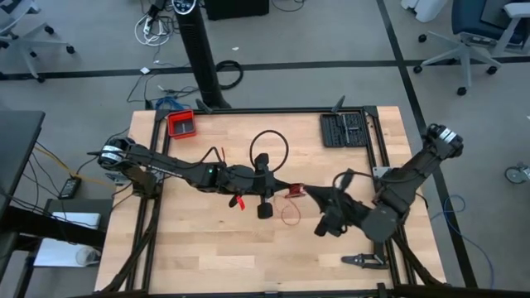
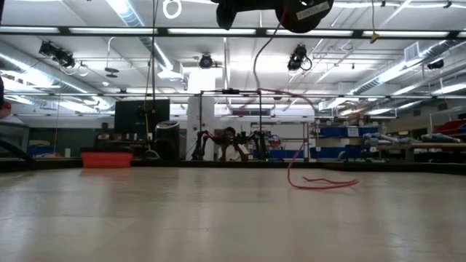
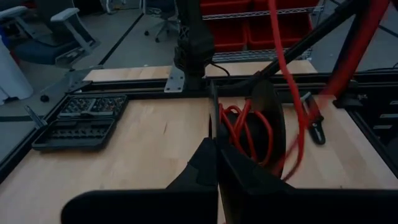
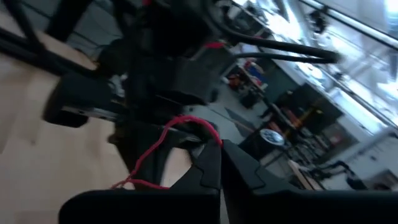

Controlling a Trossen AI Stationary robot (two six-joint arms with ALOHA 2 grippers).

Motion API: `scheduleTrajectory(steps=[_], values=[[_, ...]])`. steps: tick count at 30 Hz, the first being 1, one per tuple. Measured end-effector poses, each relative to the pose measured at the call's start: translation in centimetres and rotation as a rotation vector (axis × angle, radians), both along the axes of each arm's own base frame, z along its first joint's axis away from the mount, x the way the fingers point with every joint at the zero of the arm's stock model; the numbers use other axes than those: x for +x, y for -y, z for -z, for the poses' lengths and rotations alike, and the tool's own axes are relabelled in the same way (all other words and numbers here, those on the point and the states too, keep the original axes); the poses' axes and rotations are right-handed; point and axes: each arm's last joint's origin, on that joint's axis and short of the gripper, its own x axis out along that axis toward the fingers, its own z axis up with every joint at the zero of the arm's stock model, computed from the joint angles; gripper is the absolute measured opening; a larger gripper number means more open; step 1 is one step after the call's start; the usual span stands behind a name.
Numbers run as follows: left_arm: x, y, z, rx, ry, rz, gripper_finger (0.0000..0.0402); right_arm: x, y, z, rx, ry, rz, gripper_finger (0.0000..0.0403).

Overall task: Coil cords
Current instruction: Coil the red wire onto the spool

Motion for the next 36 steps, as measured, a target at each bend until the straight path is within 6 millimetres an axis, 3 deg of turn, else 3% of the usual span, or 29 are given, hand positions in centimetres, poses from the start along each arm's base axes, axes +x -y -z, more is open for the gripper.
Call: scheduleTrajectory(steps=[12, 21, 28, 36], values=[[0.0, 0.2, -0.1, 0.006, -0.002, 0.053, 0.0002, -2.4, -0.9, -0.6, -0.082, 0.022, 0.181, 0.0], [-0.3, 0.3, -0.5, 0.016, 0.006, 0.121, 0.0002, -3.9, -2.2, -0.7, -0.062, 0.038, 0.114, 0.0], [-1.4, 0.6, -2.1, 0.029, 0.04, 0.131, 0.0002, -4.3, -2.5, 0.9, -0.046, 0.051, 0.101, 0.0], [-3.2, 1.5, -3.7, 0.091, 0.054, 0.065, 0.0002, -5.0, -1.0, 3.3, 0.036, 0.106, 0.114, 0.0]])
